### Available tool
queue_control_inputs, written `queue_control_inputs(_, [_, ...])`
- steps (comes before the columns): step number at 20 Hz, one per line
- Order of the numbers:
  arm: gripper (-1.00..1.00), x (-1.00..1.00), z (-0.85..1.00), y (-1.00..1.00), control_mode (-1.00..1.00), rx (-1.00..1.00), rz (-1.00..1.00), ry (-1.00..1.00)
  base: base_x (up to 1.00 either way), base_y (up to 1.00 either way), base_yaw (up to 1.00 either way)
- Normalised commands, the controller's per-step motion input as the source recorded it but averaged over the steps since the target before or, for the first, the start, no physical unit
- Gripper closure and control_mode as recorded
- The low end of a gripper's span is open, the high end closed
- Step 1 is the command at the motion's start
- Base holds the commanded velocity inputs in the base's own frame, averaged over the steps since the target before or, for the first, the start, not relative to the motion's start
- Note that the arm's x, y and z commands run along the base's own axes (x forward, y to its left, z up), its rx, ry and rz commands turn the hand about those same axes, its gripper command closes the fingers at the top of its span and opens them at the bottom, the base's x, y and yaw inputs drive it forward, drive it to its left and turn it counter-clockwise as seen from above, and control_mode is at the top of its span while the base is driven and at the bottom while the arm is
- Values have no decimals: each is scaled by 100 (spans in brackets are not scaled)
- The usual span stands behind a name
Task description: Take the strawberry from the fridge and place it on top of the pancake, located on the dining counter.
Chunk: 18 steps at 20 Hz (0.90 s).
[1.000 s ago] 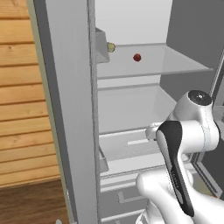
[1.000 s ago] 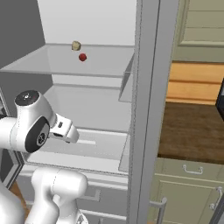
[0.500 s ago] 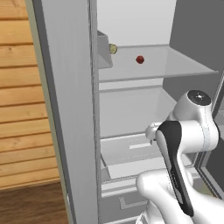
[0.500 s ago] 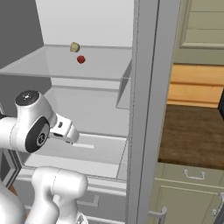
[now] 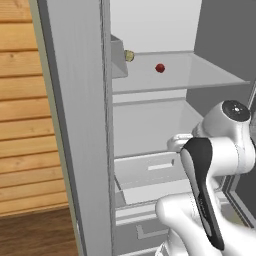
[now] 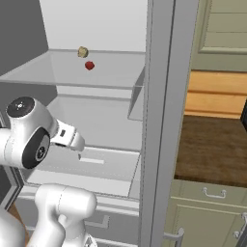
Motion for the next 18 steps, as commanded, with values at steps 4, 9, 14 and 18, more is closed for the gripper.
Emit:
queue_control_inputs(4, [-100, 0, 100, 0, -100, -7, 0, -22, 0, 0, 0])
queue_control_inputs(9, [-100, 3, 83, -12, -100, -11, -1, -50, 0, 0, 0])
queue_control_inputs(14, [-100, 9, 78, 0, -100, -1, 0, -34, 0, 0, 0])
queue_control_inputs(18, [-100, 43, 80, 0, -100, 5, 0, 10, 0, 0, 0])
